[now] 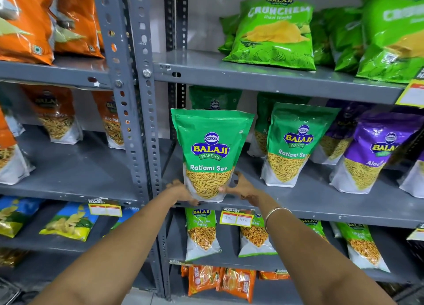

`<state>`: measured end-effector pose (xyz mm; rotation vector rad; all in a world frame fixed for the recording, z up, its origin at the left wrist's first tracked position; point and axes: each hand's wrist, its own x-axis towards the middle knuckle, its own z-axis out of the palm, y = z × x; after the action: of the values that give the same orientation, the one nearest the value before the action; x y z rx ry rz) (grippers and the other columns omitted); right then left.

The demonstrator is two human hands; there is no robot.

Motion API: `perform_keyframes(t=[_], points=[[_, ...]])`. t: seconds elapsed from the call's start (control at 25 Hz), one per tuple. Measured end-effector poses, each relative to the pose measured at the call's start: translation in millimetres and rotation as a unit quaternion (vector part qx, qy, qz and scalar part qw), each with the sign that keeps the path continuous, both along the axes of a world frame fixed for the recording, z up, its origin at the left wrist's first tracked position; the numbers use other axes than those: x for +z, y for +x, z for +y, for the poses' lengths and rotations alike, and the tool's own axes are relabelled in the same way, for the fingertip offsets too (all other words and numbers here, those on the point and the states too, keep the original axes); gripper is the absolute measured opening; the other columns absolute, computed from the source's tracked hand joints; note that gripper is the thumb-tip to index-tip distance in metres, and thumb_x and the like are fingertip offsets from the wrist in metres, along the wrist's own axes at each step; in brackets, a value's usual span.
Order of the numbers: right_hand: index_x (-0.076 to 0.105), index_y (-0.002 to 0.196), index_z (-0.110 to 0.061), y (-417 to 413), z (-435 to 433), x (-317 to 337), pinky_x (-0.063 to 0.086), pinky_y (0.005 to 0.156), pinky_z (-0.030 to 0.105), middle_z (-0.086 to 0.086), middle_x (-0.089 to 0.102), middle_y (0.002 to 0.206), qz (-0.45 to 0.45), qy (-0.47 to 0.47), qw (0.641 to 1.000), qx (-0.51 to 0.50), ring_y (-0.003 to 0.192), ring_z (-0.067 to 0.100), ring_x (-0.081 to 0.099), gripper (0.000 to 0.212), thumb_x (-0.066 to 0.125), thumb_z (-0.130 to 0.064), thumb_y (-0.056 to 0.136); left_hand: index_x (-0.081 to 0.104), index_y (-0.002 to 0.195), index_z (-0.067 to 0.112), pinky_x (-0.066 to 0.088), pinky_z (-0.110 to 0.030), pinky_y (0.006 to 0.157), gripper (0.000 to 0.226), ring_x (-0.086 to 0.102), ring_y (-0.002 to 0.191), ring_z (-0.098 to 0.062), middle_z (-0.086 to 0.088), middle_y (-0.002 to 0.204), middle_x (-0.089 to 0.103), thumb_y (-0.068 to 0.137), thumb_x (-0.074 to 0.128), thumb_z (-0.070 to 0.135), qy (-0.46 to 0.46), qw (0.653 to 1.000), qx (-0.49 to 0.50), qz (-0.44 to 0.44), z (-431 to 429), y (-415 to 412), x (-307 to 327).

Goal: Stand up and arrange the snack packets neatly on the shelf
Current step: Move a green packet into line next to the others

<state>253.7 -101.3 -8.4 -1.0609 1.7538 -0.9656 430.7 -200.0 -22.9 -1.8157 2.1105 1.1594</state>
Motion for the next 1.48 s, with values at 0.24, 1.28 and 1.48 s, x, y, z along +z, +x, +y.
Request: perform_keyframes(t=[0.24, 1.28, 1.48], points=[[0.055, 0.077, -0.003, -81.5, 25.7, -4.5, 0.035, 0.053, 0.02, 0.007, 0.053, 0.076, 0.143, 0.126, 0.979, -0.069, 0.065, 0.015, 0.048, 0.035, 0.07, -0.034, 0.078, 0.049, 0.084, 0.004, 0.053, -0.024, 0.05, 0.038, 0.061, 0.07, -0.017, -0.011, 0.072, 0.062, 0.091, 0.049, 0.041, 0.182, 0.968, -0.131, -0.112, 36.9, -73.5, 42.9], [0.035, 0.128, -0.002, -221.9, 108.8, -2.4, 0.042, 0.095, 0.03, 0.005, 0.051, 0.114, -0.062, -0.113, 0.99, -0.052, 0.108, 0.017, 0.049, 0.073, 0.072, 0.014, 0.067, 0.053, 0.114, 0.001, 0.046, -0.047, 0.1, 0.053, 0.058, 0.116, -0.032, -0.017, 0.126, 0.062, 0.071, 0.077, 0.018, -0.113, 0.96, 0.056, 0.249, 99.4, -227.0, -14.8], [0.031, 0.134, -0.001, -215.4, 114.8, 1.6, 0.039, 0.105, 0.039, 0.016, 0.05, 0.131, -0.034, -0.108, 0.992, -0.048, 0.122, 0.025, 0.048, 0.082, 0.075, 0.009, 0.066, 0.053, 0.115, 0.001, 0.046, -0.046, 0.101, 0.049, 0.058, 0.116, -0.031, -0.016, 0.127, 0.062, 0.073, 0.075, 0.016, -0.111, 0.954, 0.063, 0.271, 115.4, -223.1, -7.3]])
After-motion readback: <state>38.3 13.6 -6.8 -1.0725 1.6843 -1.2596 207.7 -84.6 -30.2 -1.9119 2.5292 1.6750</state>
